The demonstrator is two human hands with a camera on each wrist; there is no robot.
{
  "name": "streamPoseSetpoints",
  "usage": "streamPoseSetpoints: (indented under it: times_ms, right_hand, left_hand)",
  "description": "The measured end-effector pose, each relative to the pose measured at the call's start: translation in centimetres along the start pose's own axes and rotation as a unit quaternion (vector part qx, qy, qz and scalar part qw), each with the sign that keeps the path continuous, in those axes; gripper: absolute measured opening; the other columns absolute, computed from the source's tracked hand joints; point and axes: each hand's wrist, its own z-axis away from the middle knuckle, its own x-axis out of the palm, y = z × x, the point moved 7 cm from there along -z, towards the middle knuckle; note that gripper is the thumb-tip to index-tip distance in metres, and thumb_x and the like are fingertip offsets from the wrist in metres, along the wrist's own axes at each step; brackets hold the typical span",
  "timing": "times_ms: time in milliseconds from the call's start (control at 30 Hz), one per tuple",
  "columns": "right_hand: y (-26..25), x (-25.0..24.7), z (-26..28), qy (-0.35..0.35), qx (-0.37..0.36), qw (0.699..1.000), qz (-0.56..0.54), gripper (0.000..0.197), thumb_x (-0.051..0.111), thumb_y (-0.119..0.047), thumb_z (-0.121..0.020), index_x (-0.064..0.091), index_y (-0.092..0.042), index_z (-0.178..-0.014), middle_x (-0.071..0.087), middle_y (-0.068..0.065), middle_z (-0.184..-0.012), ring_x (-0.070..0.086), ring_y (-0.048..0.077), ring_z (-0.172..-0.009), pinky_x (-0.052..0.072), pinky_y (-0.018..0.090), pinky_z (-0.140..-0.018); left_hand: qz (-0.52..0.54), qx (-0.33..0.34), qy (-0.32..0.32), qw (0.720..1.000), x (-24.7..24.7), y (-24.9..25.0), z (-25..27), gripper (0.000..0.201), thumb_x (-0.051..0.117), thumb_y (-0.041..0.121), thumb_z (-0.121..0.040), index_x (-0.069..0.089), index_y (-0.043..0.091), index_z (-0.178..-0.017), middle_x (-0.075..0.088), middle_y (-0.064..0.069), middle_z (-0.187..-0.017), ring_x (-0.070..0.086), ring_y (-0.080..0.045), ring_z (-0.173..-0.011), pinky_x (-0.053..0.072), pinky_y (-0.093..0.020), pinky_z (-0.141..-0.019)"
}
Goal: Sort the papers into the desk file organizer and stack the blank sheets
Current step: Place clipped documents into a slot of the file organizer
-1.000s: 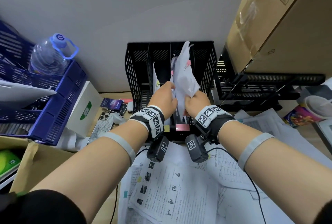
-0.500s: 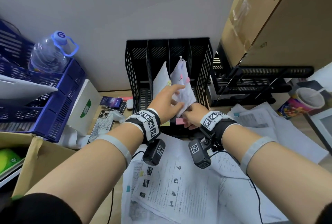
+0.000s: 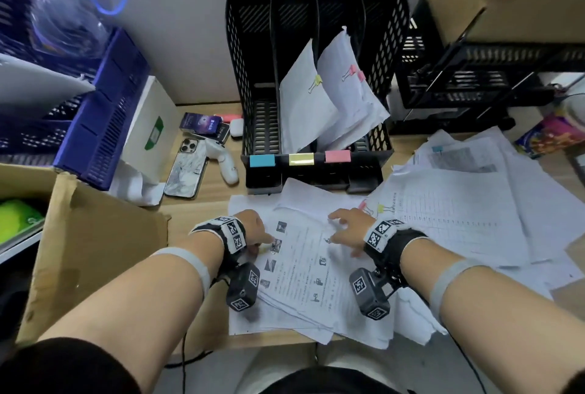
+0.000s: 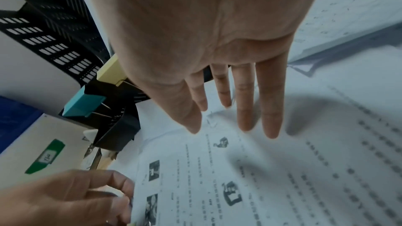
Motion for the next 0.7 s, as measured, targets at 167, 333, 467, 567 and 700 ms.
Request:
streamPoseSetpoints:
  times_ms: [167,333,467,567,700]
  right_hand:
    - [0.2,0.4,-0.6,0.008,0.012,1.000,-0.015,0.069,0.069,-0.024,-0.082,0.038,-0.030,-0.143,0.041,0.007,-0.140,0.061,0.031,-0.102,0.062,0.042,-0.068]
    - [-0.6,0.2,-0.6,0.038,-0.011,0.996,0.080,0.072,0.067,-0.034,-0.079,0.033,-0.036,-0.143,0.045,0.007,-0.135,0.055,0.032,-0.116,0.052,0.045,-0.094]
    - [-1.9,-1.8,0.1,0.087,-0.021,0.985,0.146,0.042,0.057,-0.042,-0.079,0.052,-0.041,-0.121,0.053,0.003,-0.126,0.045,0.032,-0.125,0.042,0.041,-0.102]
    - [-2.6,-3.4,1.6,0.111,-0.059,0.992,0.013,0.013,0.051,-0.026,-0.086,0.054,-0.035,-0.078,0.059,0.003,-0.090,0.064,0.028,-0.092,0.045,0.025,-0.068]
    - [-0.9,-5.4,3.4,0.168,-0.058,0.976,-0.123,0.023,0.046,-0.007,-0.092,0.063,-0.008,-0.107,0.067,0.015,-0.095,0.053,0.014,-0.065,0.037,0.020,-0.048]
  left_hand:
    - [0.085,0.045,0.000,0.995,1.4,-0.9,0.9,0.023,0.079,0.021,-0.080,0.057,0.015,-0.075,0.051,-0.007,-0.073,0.044,-0.019,-0.068,0.036,-0.024,-0.058]
    - [0.146,0.112,0.063,0.981,0.3,-0.3,2.0,0.009,0.068,0.015,-0.090,0.061,0.015,-0.085,0.059,0.002,-0.074,0.053,-0.014,-0.066,0.041,-0.020,-0.058]
    - [0.220,0.155,0.088,0.959,-1.6,1.1,3.1,0.010,0.062,0.014,-0.095,0.058,0.021,-0.089,0.057,0.005,-0.063,0.049,0.000,-0.044,0.039,-0.013,-0.046]
    - [0.278,0.153,0.120,0.941,-3.3,1.7,3.4,0.015,0.074,0.025,-0.088,0.062,0.020,-0.096,0.063,0.007,-0.065,0.054,0.002,-0.047,0.042,-0.013,-0.048]
    - [0.308,0.137,0.079,0.938,-3.9,2.3,3.6,0.029,0.083,0.029,-0.077,0.071,0.021,-0.102,0.075,-0.002,-0.097,0.071,-0.021,-0.088,0.061,-0.038,-0.080]
